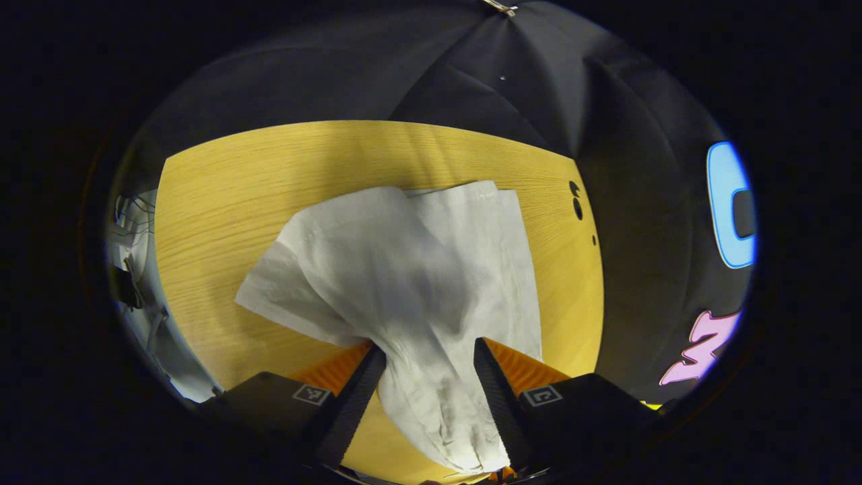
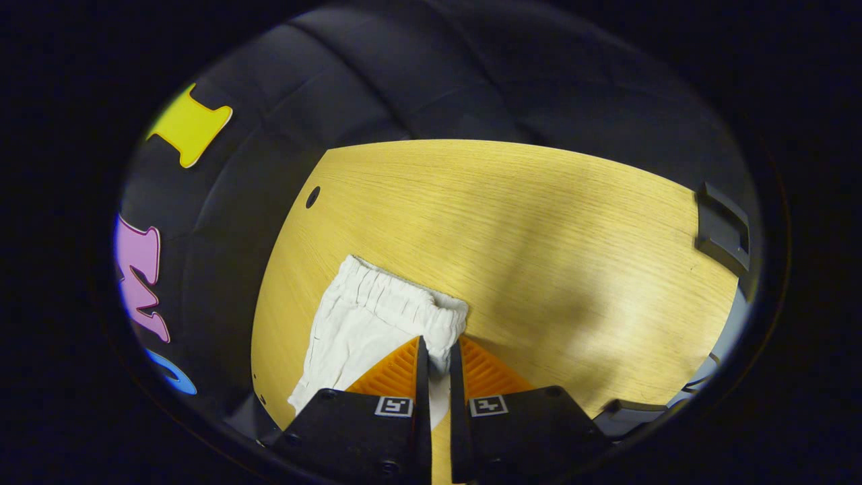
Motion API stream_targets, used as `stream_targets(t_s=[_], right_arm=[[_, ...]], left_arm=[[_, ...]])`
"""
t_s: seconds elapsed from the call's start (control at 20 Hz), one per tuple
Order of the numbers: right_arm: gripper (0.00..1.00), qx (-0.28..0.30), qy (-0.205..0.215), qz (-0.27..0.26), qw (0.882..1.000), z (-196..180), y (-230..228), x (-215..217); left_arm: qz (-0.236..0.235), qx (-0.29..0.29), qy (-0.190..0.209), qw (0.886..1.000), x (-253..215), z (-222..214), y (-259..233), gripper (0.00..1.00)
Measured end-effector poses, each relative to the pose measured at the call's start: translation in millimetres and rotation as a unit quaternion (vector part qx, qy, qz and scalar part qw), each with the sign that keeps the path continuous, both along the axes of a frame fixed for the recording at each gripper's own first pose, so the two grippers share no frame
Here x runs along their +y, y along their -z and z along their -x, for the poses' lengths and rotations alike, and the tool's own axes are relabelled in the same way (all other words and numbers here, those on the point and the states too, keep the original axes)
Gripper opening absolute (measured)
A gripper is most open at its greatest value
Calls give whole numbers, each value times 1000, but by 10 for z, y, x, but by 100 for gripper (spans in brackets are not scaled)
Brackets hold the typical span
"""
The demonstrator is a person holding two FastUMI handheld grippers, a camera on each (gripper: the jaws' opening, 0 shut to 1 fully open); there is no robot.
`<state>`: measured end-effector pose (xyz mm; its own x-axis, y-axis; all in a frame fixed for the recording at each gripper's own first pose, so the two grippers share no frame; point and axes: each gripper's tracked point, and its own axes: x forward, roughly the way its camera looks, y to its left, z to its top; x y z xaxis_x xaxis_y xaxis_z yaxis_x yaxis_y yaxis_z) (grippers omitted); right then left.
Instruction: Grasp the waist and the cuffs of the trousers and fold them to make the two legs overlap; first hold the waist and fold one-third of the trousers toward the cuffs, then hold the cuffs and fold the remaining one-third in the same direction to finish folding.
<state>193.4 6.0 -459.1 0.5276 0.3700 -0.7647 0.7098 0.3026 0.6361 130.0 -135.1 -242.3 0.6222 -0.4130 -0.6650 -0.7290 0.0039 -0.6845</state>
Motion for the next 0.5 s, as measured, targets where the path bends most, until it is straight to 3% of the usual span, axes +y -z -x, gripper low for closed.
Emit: stream_targets(t_s=[0.05, 0.2, 0.35, 0.4, 0.5], right_arm=[[16, 0, 0, -1, 1000, 2, -2, -1], [16, -2, -5, 1, 1000, 3, -6, 7], [16, -7, 9, -1, 1000, 10, -26, 25], [16, -17, 19, 3, 1000, 15, -63, 9], [16, -46, 29, 19, 998, 21, -180, -37]], left_arm=[[-11, 24, 11, 1000, -16, 0, 45, 81], [-20, 73, -3, 997, 14, -31, 127, 48], [0, 70, -43, 997, 98, 25, 101, 35], [5, 62, -59, 996, 91, -54, 62, 17], [17, 44, -70, 996, 68, -121, 37, 7]])
